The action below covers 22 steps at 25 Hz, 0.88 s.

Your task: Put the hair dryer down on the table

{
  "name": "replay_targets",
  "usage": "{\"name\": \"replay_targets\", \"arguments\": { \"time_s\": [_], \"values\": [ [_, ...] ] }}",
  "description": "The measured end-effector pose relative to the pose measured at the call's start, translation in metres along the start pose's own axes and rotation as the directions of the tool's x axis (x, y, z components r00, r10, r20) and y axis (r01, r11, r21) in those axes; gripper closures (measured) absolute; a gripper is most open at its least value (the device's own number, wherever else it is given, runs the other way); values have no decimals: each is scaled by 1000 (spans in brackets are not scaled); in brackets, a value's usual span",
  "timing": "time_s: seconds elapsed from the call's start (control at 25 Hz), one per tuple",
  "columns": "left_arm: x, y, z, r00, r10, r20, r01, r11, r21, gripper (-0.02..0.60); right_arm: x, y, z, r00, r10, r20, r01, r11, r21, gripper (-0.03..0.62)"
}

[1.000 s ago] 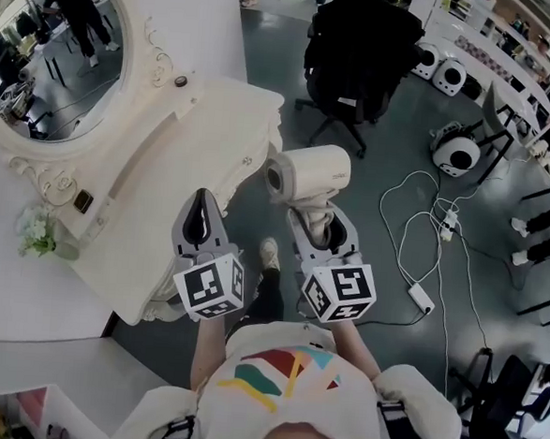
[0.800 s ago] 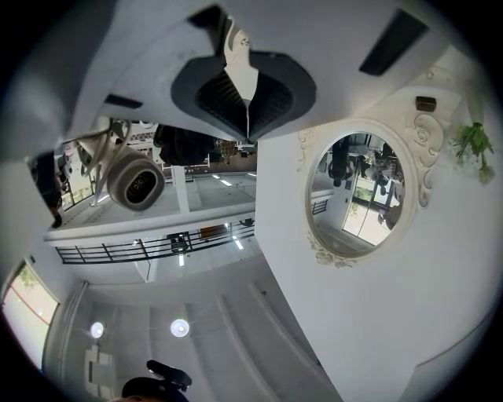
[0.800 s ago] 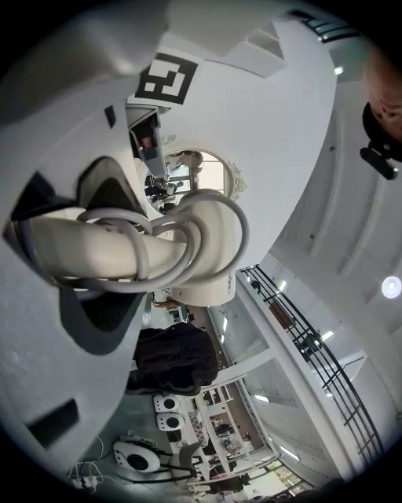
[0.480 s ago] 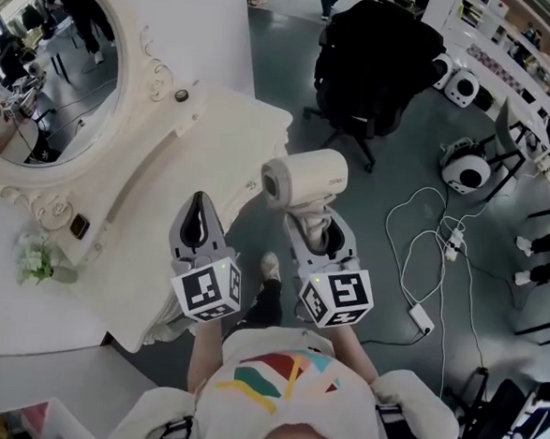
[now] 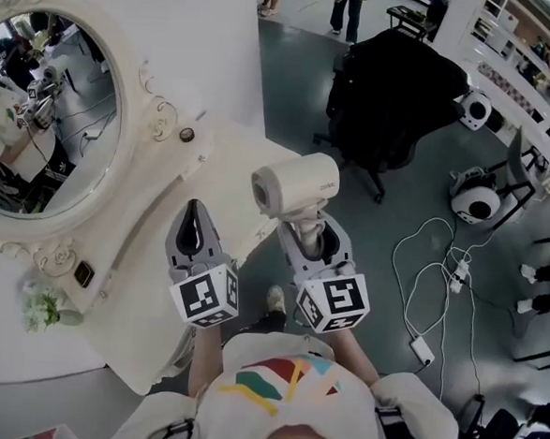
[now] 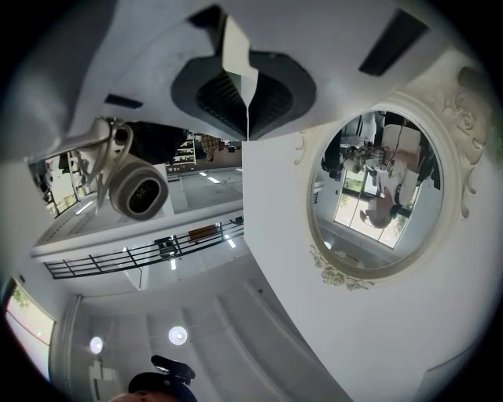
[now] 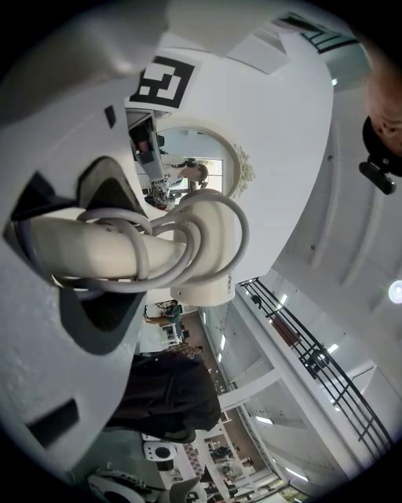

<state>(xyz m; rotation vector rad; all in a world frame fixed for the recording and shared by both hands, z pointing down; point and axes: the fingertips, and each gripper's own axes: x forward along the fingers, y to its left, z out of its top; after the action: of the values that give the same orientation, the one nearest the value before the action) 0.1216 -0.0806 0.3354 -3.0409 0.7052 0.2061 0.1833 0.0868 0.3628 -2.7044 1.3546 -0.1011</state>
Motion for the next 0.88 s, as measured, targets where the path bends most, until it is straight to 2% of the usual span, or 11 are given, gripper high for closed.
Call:
{"name": "replay_targets", "arguments": {
  "time_s": [0.12,0.32,0.6,0.76,0.88],
  "values": [
    [34,16,2,1000,26,12,-26,1000,-3,575,41,2,11,999,41,8,-41,999,-22,367],
    [59,53,8,996,84,-2,-84,996,-17,575,92,29,22,991,134,-10,-134,991,-4,367],
    [86,76,-12,982,191,-10,-191,982,3,575,152,32,8,967,253,-37,-253,967,22,367],
    [76,97,-8,960,279,-10,-279,960,14,575,169,49,8,941,333,-55,-332,943,29,367],
    [61,119,-8,923,384,-13,-383,923,25,575,185,70,5,901,428,-70,-427,904,34,367]
  ]
}}
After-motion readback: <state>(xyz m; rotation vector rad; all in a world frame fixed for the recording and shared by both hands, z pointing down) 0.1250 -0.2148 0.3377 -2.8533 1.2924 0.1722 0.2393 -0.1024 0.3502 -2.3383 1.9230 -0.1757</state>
